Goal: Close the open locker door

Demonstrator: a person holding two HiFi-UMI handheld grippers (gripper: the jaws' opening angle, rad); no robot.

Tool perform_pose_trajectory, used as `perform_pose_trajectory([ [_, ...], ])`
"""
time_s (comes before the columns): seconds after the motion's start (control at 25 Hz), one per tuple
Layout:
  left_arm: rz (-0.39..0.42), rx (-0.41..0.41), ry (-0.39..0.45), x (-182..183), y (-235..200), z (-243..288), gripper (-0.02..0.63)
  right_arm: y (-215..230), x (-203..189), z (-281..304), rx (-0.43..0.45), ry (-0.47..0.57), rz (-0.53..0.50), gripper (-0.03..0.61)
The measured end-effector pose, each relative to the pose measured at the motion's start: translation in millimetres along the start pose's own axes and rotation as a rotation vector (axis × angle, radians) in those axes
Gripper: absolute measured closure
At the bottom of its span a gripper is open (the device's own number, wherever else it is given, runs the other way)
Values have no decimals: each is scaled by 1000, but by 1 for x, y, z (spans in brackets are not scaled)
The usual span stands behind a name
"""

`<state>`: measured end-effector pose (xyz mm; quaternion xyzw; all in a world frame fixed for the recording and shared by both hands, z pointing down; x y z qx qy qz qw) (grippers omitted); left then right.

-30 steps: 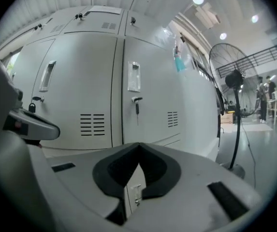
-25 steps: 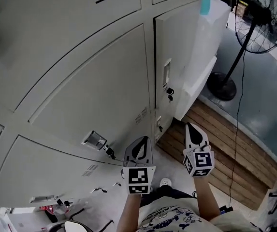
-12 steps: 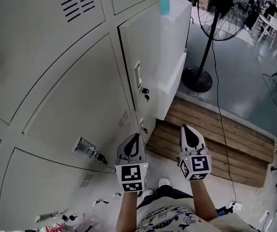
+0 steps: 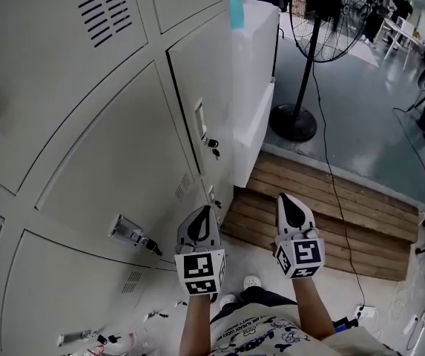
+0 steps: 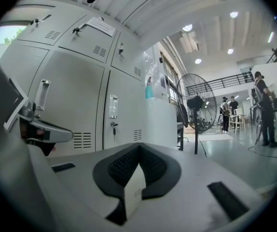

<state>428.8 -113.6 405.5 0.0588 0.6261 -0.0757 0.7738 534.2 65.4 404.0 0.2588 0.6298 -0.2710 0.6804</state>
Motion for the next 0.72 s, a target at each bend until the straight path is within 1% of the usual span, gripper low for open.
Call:
perform_pose_trajectory([
  [0.72,15,-2,7,3,6,-8,609,5,-2,-9,-13,0,19,586],
])
Point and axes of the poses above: the fingertips, and each gripper's own axes: z forward along the fingers, y to its right, x out of its top, the point moved 5 cm from there along -z, backward along the fingers
